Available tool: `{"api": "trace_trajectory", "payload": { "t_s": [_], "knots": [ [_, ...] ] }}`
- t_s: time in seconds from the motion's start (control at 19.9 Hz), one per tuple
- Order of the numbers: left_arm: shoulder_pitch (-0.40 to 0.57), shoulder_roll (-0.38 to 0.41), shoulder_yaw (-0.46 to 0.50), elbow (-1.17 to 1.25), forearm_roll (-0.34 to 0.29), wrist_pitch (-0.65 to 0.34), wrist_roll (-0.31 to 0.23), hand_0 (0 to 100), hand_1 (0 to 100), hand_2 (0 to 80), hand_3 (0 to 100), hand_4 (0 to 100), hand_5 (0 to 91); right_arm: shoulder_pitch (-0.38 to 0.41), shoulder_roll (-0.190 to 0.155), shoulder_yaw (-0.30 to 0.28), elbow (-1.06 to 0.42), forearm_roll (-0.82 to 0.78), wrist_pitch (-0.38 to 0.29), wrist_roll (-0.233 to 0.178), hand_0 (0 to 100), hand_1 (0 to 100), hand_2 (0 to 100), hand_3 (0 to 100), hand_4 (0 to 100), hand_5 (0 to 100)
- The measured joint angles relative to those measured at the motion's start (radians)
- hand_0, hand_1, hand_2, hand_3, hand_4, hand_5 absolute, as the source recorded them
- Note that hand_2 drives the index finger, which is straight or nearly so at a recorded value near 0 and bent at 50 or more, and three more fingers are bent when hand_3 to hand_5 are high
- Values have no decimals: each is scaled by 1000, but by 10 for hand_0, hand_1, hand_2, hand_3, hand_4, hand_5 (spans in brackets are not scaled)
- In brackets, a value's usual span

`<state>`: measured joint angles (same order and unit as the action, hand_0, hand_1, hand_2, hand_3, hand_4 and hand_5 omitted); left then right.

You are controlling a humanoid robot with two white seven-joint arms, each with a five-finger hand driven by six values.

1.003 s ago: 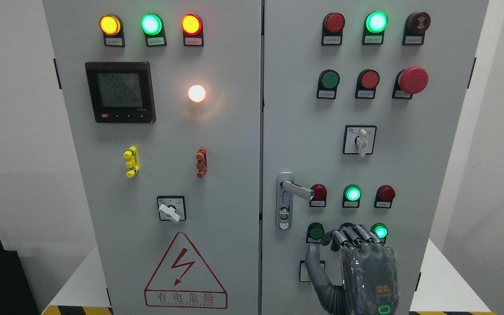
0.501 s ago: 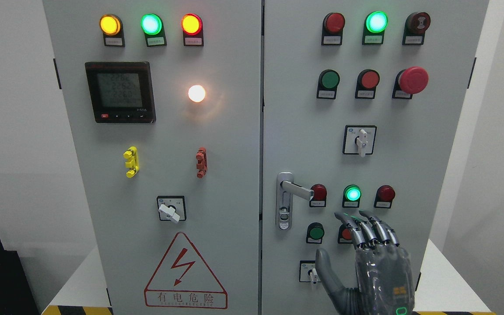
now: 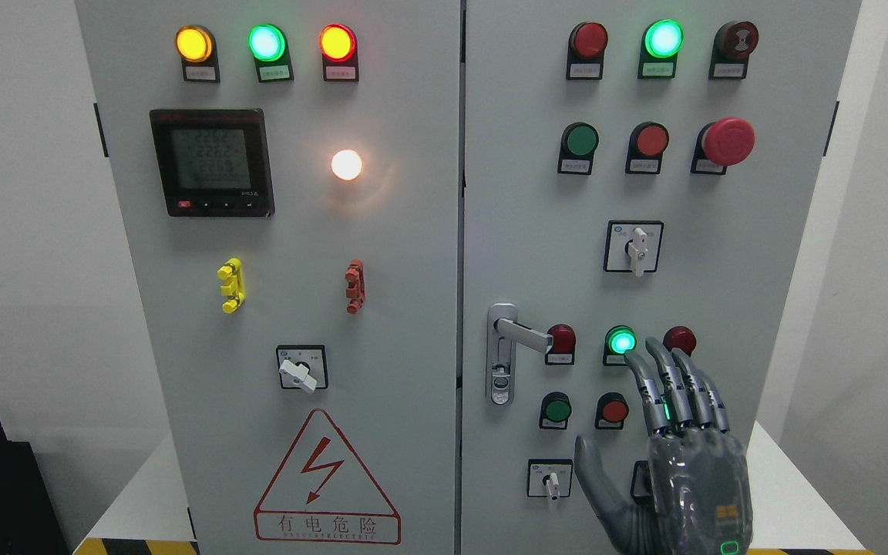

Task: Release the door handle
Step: 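Open the right hand and pull it away from the latch handle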

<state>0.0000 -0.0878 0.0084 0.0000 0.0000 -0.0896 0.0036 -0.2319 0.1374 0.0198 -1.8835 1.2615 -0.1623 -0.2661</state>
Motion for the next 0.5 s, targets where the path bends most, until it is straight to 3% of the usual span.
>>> {"api": "trace_trajectory", "payload": {
  "t_s": [0.5],
  "knots": [
    [0, 0, 0, 0, 0, 0, 0, 120, 389, 0, 0, 0, 0, 5, 1, -12, -4, -2, 0, 0, 424, 129, 130, 101, 37, 0]
  ]
}}
